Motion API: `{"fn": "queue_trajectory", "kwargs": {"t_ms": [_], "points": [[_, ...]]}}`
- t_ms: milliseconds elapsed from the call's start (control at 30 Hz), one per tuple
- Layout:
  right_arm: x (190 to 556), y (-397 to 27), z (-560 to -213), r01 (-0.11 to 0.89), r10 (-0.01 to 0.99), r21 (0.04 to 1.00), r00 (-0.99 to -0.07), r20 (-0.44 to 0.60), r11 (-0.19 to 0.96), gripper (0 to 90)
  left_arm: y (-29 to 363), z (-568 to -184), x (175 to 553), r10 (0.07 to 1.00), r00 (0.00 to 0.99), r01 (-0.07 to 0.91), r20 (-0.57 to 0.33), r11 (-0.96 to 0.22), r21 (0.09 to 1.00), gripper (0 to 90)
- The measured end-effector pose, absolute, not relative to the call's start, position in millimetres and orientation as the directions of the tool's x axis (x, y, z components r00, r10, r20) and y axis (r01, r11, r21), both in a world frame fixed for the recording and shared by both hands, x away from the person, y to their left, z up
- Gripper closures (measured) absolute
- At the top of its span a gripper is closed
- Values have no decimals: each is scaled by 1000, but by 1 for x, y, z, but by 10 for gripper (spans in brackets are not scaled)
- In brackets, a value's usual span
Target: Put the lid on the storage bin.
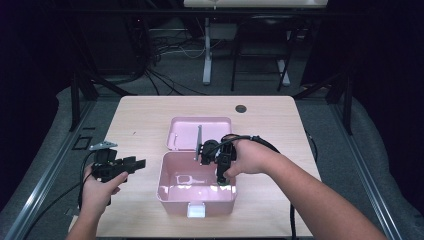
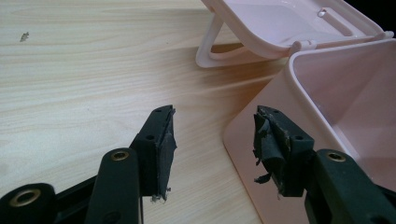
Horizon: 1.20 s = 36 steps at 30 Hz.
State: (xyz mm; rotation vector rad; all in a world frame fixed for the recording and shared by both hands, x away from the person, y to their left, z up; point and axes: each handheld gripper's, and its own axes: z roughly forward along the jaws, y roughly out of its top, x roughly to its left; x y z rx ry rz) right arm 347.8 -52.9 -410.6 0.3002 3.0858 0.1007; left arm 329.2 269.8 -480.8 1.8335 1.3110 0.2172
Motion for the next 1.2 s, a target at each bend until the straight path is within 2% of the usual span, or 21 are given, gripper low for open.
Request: {"fn": "queue_trajectory", "kwargs": {"t_ms": [1200], "points": [[357,-44,-464,208,208,7,-978,-24,978,505,271,-483,331,845,429,702,-320,-89,707,483]]}}
